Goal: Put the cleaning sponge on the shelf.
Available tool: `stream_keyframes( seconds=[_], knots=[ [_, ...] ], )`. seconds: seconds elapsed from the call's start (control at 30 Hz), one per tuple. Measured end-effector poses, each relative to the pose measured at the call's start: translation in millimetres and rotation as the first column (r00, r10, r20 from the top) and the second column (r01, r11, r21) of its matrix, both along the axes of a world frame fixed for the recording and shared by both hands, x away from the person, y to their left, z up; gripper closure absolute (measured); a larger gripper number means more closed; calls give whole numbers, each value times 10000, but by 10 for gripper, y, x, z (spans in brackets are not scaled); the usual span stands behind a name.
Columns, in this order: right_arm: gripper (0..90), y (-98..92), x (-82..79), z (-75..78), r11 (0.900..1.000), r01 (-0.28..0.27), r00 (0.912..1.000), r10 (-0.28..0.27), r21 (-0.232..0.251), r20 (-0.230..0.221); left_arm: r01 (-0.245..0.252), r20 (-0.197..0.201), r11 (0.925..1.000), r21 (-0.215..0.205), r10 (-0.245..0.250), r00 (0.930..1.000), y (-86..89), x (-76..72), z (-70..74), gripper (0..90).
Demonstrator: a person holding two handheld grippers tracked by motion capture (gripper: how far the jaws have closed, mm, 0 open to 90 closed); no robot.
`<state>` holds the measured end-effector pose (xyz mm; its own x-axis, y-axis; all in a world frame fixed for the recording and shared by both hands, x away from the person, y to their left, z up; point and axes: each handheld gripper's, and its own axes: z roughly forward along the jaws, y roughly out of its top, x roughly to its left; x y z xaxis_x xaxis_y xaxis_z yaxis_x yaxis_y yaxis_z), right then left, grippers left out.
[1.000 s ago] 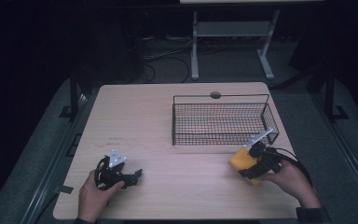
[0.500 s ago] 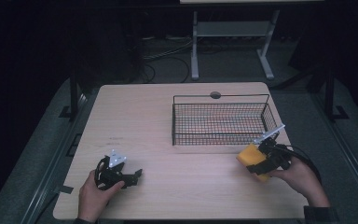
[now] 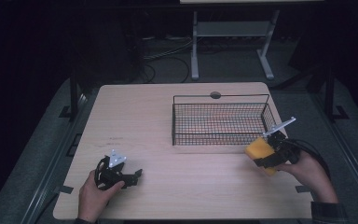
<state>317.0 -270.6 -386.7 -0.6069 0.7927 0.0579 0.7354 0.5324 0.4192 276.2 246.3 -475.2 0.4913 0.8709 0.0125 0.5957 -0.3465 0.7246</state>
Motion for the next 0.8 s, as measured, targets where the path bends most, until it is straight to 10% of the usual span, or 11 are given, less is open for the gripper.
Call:
stream_keyframes(
  seconds=[0.8],
  knots=[
    [222, -147, 242, 219, 9991, 412, 9987, -409, -88, 291, -1, -2, 10000, 0, 1, 10000, 0, 0, 0, 132]
  ],
)
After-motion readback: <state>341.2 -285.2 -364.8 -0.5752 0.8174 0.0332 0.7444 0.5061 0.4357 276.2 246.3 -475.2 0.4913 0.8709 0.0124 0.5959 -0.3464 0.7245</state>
